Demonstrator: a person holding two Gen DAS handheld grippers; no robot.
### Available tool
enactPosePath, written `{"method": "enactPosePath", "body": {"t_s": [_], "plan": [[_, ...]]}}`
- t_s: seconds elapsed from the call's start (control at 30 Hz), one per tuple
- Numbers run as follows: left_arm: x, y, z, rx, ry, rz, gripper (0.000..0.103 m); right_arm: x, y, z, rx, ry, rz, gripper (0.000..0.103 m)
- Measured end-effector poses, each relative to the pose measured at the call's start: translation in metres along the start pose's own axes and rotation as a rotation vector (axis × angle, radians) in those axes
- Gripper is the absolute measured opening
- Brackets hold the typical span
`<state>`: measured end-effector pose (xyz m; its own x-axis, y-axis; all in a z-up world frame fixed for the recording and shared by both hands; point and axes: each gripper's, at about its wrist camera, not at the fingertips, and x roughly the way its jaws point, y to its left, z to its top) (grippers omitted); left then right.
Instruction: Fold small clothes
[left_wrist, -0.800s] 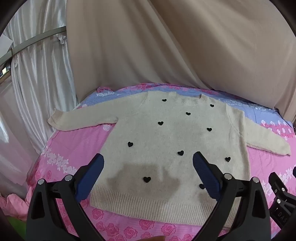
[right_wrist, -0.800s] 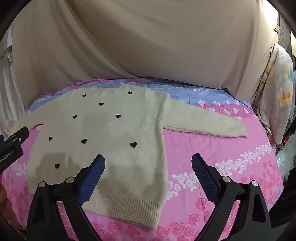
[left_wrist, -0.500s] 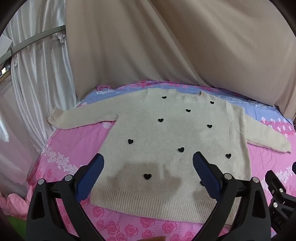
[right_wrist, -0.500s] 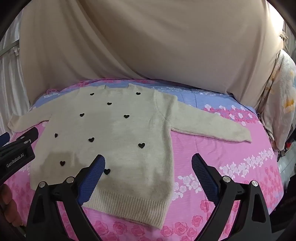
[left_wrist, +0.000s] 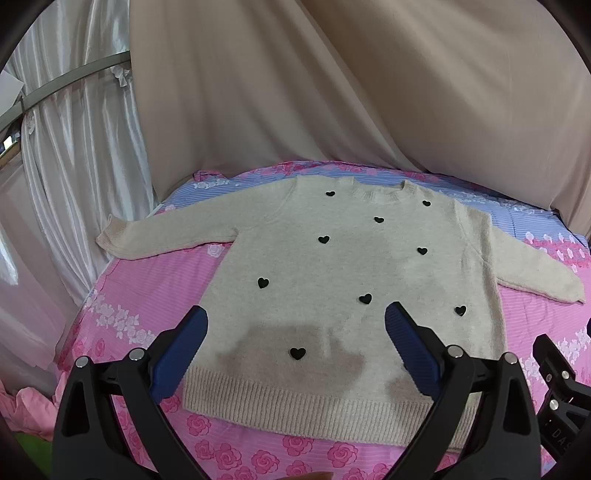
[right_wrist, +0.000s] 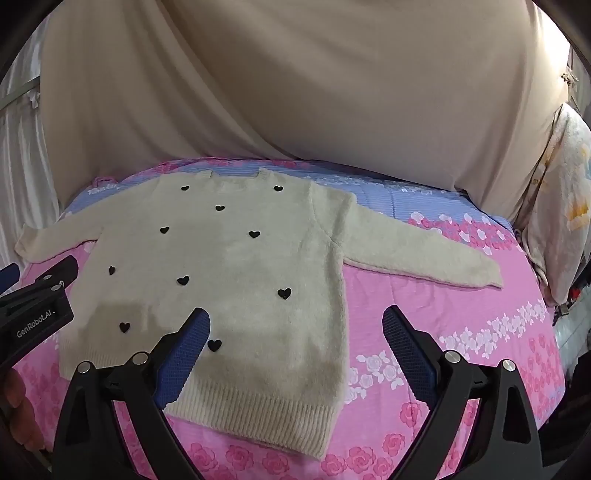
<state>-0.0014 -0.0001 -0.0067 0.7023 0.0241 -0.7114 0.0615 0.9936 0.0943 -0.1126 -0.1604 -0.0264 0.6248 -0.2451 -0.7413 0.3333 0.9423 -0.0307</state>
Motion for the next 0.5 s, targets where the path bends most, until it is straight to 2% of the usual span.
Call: {"method": "enactPosePath", "body": {"t_s": [0.5], "plan": [[0.0041, 0.0023, -0.0015, -0.003, 0.0, 0.017, 0.095, 0.0037, 0.0067, 0.0036, -0.021, 0.008, 0.005, 0.093]]}}
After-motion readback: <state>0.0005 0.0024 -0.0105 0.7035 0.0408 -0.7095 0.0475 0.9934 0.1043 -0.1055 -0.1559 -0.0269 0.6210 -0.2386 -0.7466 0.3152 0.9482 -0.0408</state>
